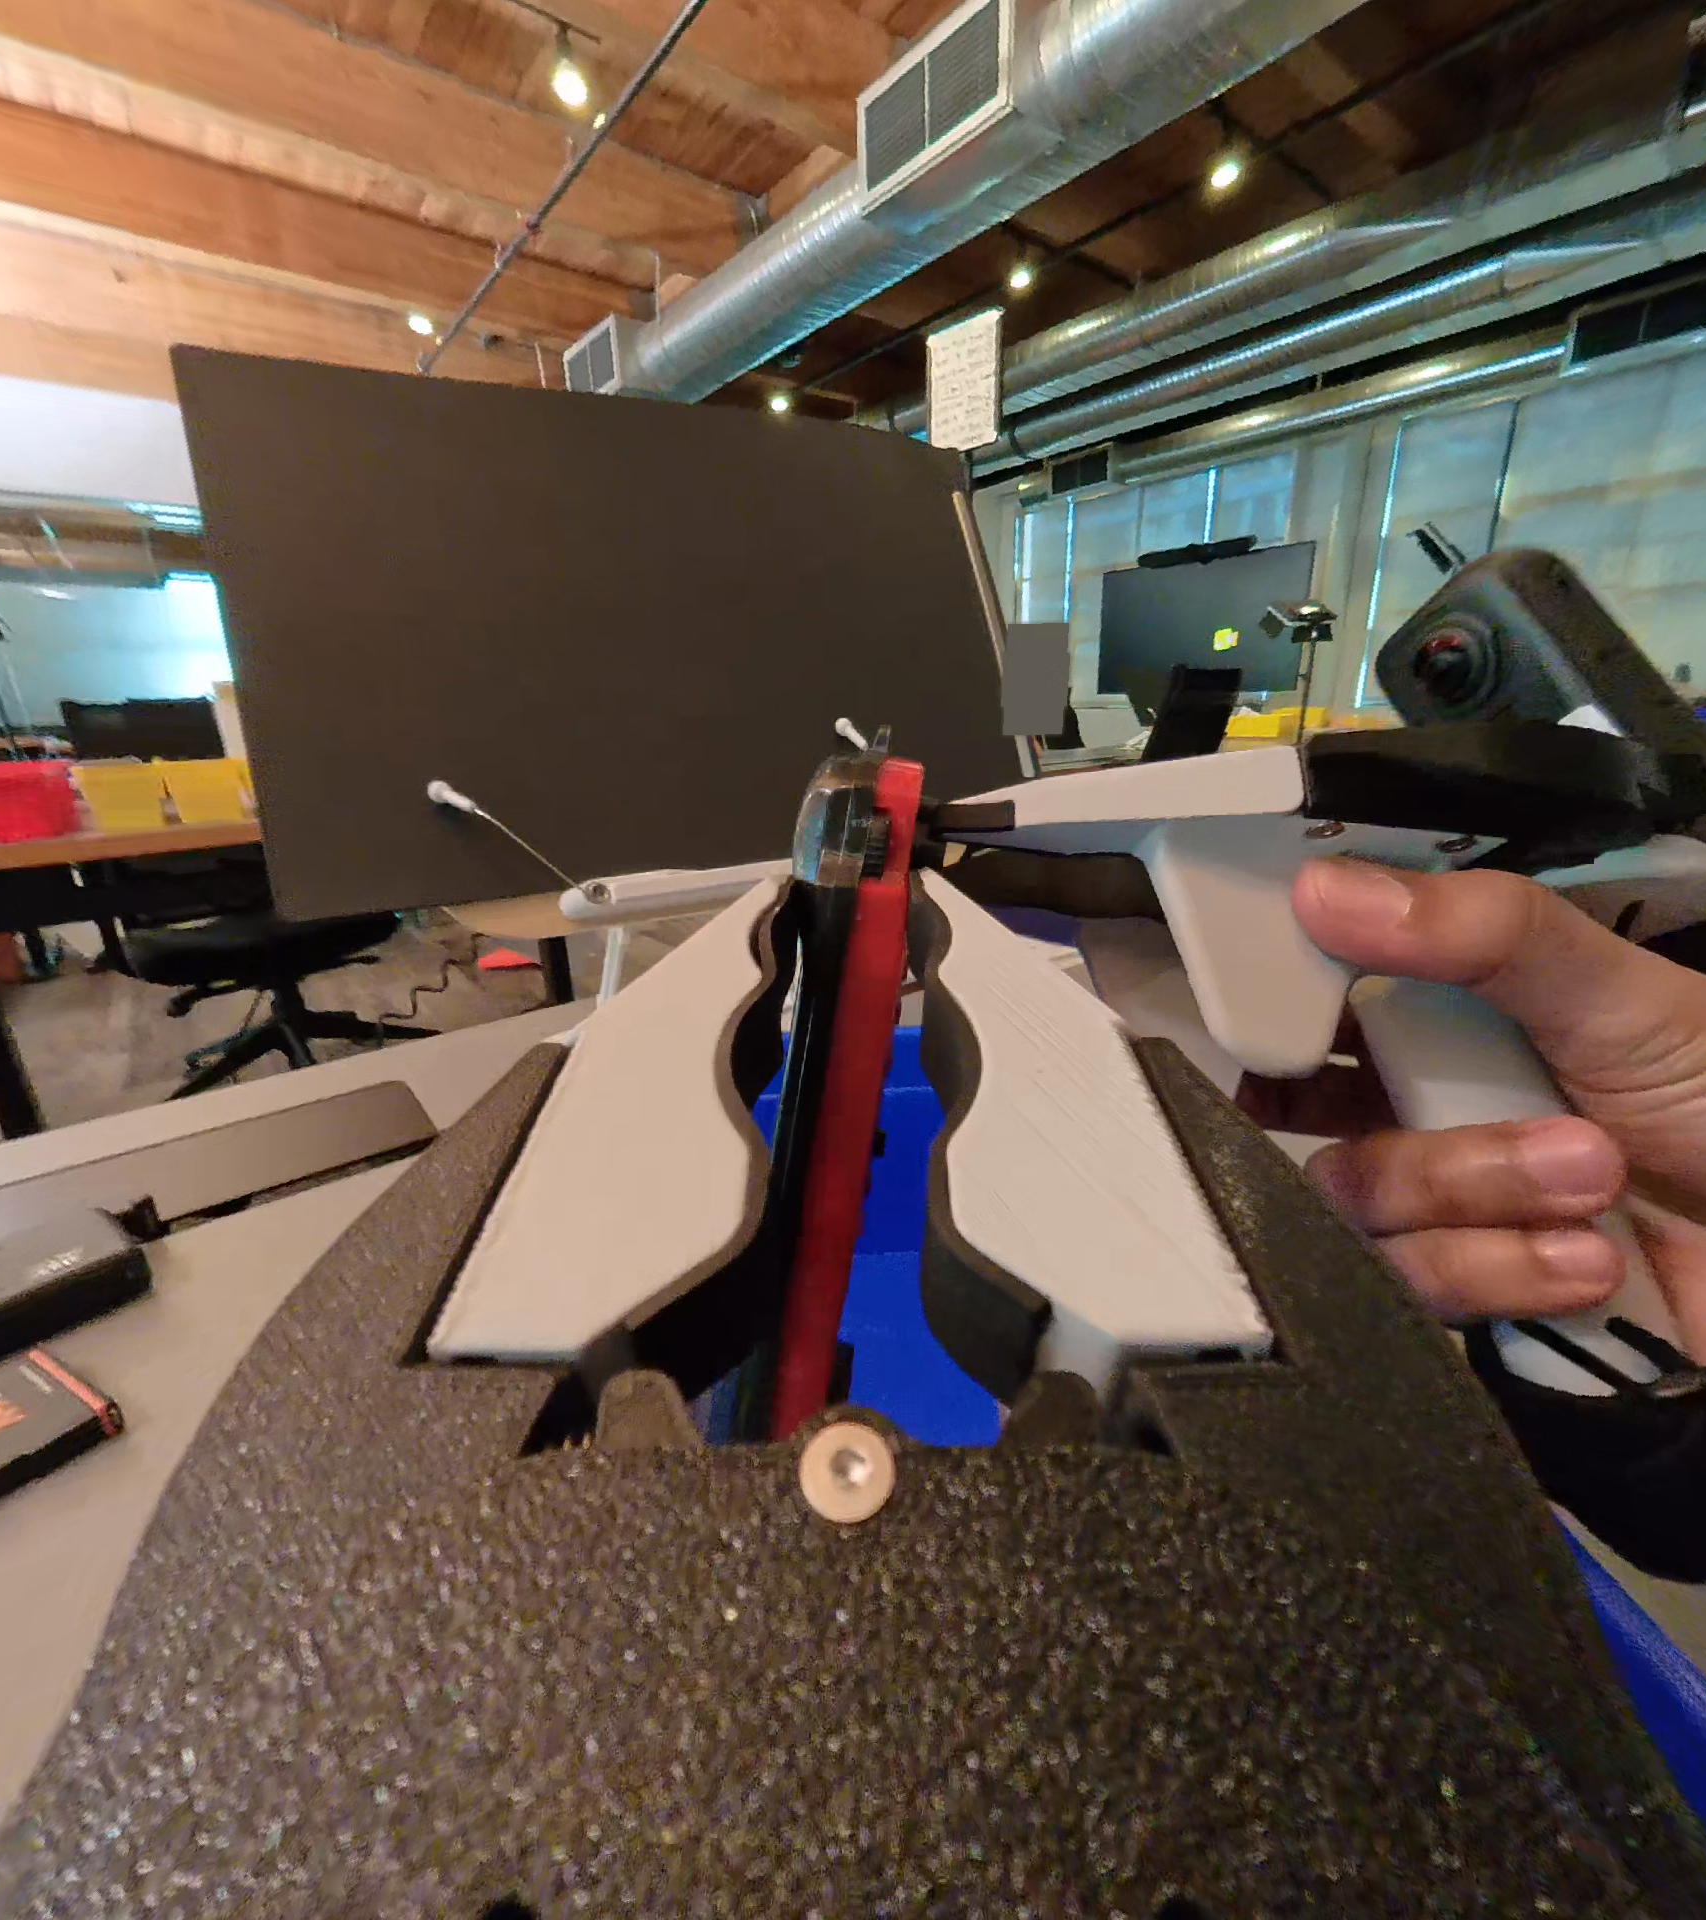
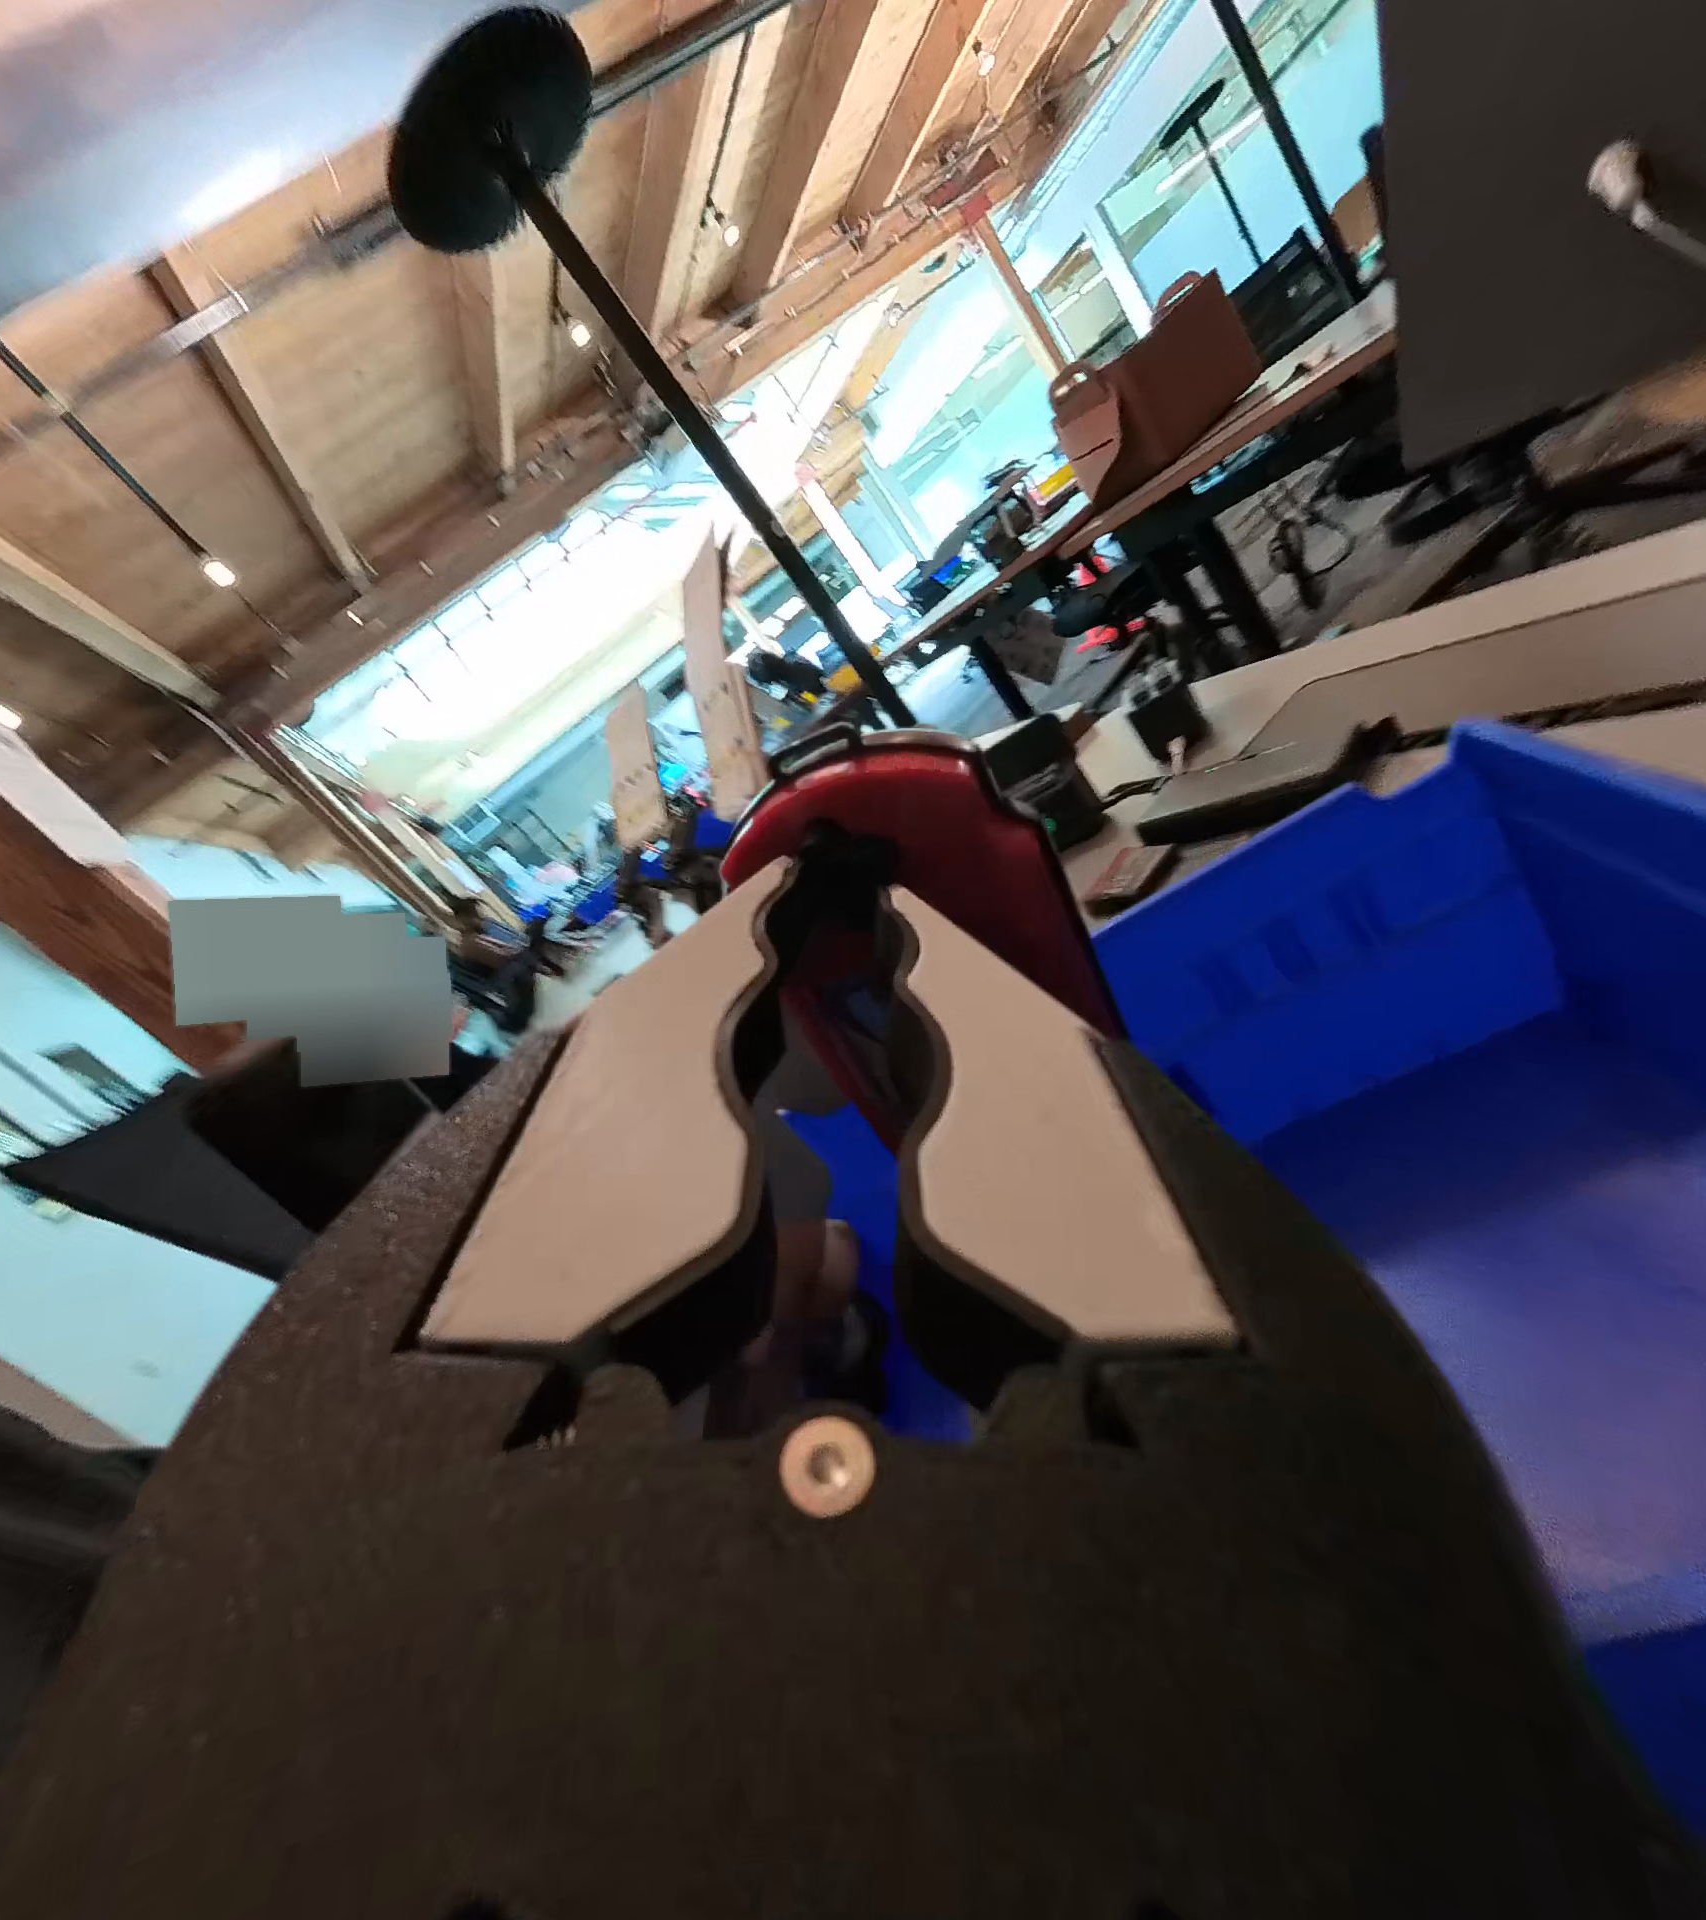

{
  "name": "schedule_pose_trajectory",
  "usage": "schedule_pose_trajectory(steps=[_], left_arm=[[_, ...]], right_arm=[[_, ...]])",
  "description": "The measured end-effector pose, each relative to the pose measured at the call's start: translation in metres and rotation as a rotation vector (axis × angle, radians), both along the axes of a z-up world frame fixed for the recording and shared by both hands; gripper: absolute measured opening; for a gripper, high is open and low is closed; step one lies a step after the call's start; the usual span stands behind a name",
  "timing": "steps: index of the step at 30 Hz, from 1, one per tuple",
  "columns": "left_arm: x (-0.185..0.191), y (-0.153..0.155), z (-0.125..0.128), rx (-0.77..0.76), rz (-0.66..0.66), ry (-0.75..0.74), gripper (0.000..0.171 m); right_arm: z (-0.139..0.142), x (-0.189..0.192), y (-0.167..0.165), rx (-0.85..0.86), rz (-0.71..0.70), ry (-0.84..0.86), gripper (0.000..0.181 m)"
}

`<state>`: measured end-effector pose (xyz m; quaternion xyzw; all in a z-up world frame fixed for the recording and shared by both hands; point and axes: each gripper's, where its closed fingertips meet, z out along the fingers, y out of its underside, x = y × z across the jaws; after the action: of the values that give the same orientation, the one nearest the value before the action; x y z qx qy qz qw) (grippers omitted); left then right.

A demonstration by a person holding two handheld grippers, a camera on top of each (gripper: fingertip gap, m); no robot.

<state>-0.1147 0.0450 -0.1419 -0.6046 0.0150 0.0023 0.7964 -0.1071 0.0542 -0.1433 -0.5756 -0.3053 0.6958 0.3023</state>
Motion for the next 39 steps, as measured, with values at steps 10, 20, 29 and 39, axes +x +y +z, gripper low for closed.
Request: schedule_pose_trajectory(steps=[10, 20, 29, 39], left_arm=[[-0.002, 0.006, -0.009, -0.049, -0.144, -0.221, 0.020], [-0.026, 0.005, -0.010, -0.041, -0.225, -0.438, 0.020], [-0.017, 0.013, -0.024, -0.134, -0.351, -0.537, 0.020], [-0.010, 0.011, -0.020, -0.129, -0.264, -0.340, 0.020]], right_arm=[[0.001, -0.001, 0.003, 0.457, -0.146, -0.117, 0.012], [0.012, 0.009, 0.012, 1.016, -0.307, -0.155, 0.010], [-0.005, -0.010, 0.012, 1.567, -0.303, -0.290, 0.032], [-0.008, -0.011, 0.007, 1.567, -0.245, -0.302, 0.020]])
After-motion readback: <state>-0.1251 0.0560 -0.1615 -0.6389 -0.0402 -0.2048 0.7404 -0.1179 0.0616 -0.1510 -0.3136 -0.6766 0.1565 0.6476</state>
